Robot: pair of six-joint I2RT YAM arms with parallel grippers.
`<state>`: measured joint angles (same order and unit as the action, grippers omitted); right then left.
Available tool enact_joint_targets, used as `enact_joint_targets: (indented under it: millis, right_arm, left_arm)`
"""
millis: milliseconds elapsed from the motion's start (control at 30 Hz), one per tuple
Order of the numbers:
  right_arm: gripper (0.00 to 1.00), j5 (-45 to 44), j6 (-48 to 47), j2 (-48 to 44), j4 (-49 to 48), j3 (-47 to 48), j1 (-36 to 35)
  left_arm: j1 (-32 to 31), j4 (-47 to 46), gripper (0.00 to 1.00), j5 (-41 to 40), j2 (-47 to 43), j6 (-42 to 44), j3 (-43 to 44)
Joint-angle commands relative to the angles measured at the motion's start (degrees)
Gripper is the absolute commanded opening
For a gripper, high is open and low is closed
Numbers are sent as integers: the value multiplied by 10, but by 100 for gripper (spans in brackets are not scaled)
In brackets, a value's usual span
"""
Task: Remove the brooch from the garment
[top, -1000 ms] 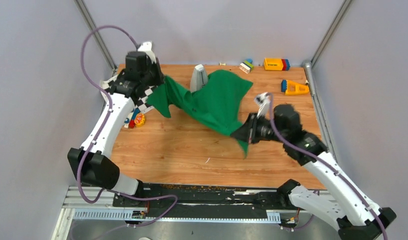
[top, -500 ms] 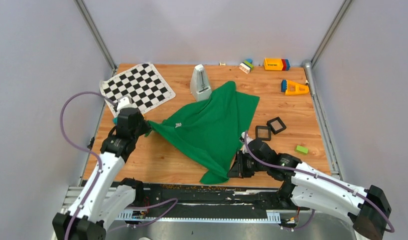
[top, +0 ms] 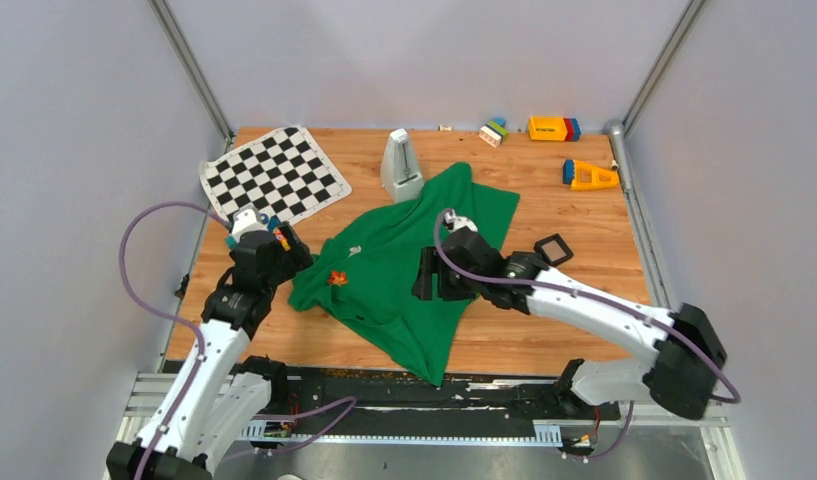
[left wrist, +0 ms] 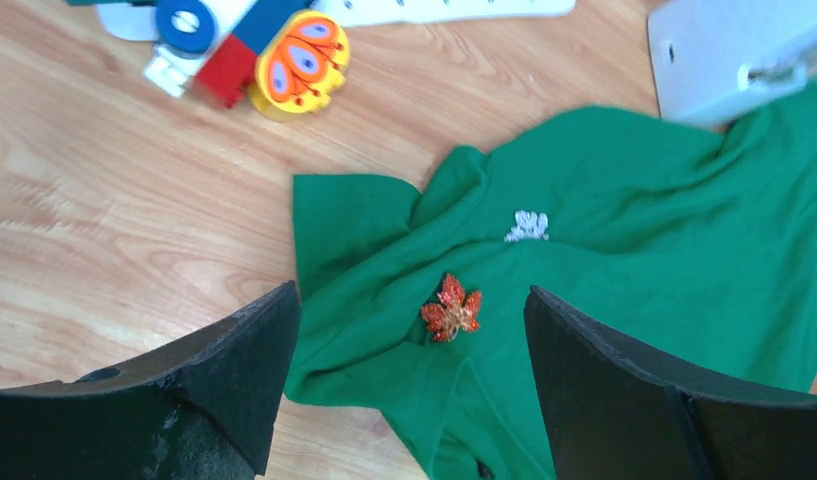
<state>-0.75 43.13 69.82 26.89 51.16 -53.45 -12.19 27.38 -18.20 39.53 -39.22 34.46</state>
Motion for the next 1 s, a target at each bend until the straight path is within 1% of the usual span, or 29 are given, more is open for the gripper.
enact_joint_targets:
  millis: [0,33,100,233,367,433,467,600,667,767,800,833,867,967]
  right_arm:
    - [70,-119,-36,155,0,114,-3]
    - [70,-129,-41,188,1,138,-4]
    - [69,-143,-49,263,8,190,-5]
    - [69,-157,-66,355,20,275,-9]
    - [70,-180,-80,423,22,334,-10]
    - [70,-189,-86,454,26,364,-10]
    - [70,-191,-88,467,28,377,-10]
    - [70,-165,-100,521,35,419,-8]
    - [67,-144,-89,539,54,423,-7]
    - [60,-111,-67,528,43,363,-7]
    - [56,-103,-63,519,30,336,-8]
    - [50,-100,-58,509,22,310,-7]
    - [44,-103,-55,499,18,288,-7]
    - [17,-122,-52,459,16,232,-7]
  left_arm:
    - [3,-63,86,102,94,81,45]
    - [3,-67,84,115,132,92,54]
    - [3,-84,82,131,181,102,62]
    - [4,-131,82,151,261,117,77]
    - [13,-145,82,160,343,127,114]
    - [30,-145,80,182,389,131,141]
    - [36,-147,80,207,418,133,150]
    - [53,-142,77,262,502,148,204]
    - [54,-135,75,291,536,157,235]
    - [54,-133,71,333,571,167,252]
    - [54,-131,69,351,586,174,258]
    - [55,-129,67,360,593,179,261]
    - [55,-127,62,381,606,187,267]
    - [55,-127,55,438,625,192,270]
